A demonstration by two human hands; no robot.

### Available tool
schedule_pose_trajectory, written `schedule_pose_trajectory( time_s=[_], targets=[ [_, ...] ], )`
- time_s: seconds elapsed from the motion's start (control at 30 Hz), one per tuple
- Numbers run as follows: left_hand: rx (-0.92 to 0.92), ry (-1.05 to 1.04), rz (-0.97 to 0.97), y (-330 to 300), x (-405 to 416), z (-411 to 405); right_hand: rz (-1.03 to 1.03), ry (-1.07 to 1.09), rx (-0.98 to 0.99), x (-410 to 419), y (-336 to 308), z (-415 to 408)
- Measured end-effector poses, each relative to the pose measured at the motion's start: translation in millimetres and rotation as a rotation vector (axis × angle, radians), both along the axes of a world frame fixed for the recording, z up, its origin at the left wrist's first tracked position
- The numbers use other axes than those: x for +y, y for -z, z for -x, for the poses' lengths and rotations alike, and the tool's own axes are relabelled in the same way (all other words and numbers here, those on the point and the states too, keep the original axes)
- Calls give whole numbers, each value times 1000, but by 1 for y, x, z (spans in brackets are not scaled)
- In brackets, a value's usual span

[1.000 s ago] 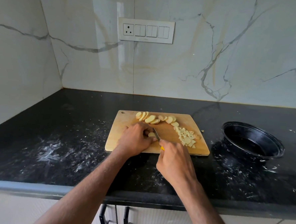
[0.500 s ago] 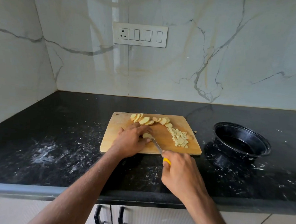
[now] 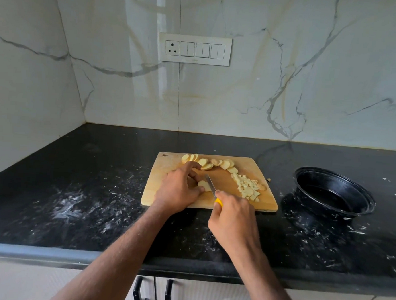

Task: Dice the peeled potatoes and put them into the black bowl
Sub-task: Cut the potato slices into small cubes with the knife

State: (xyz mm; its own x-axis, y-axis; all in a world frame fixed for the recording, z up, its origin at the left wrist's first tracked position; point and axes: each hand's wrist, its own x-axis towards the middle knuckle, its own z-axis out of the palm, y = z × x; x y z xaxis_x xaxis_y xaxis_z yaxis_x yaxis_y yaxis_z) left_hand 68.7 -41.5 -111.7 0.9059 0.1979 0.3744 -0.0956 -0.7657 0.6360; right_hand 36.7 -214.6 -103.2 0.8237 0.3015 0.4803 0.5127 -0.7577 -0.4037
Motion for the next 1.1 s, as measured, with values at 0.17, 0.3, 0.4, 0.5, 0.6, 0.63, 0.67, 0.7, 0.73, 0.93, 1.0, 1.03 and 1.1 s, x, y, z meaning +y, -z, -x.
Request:
schedule_pose_trajectory(
  time_s=[0.17,0.3,0.4,0.5,0.6,0.63,0.67,0.7,0.73,0.93,1.0,1.03,1.1],
  targets=[
    [-5,-24,5,2,0,-3,35,-20,-9,0,1,-1],
    [-13,-39,35,3,0,-4,61,-30,3,0,1,1],
    [-17,-32,63,4,2,-5,66,-52,19,1,2,0],
    [-22,-23,82,4,2,-8,20,-62,49,2,1,-4],
    [-23,-17,87,4,3,-9,30,-64,49,3,-2,-9],
    [-21,-12,88,4,3,-9,55,-65,40,5,-3,-10],
    [-19,-5,87,4,3,-9,85,-63,30,8,-4,-10],
    [-19,4,81,4,3,-8,110,-59,20,11,-5,-11],
    [-20,14,64,4,2,-8,129,-53,13,13,-6,-12],
    [-15,38,-65,7,2,-9,155,-55,5,7,-4,-5],
    [-13,46,-102,8,4,-10,160,-56,24,1,-2,0],
    [-10,48,-121,8,4,-9,156,-57,29,-2,-2,2],
    [9,50,-151,6,4,-8,146,-69,41,-9,-1,7]
  ],
)
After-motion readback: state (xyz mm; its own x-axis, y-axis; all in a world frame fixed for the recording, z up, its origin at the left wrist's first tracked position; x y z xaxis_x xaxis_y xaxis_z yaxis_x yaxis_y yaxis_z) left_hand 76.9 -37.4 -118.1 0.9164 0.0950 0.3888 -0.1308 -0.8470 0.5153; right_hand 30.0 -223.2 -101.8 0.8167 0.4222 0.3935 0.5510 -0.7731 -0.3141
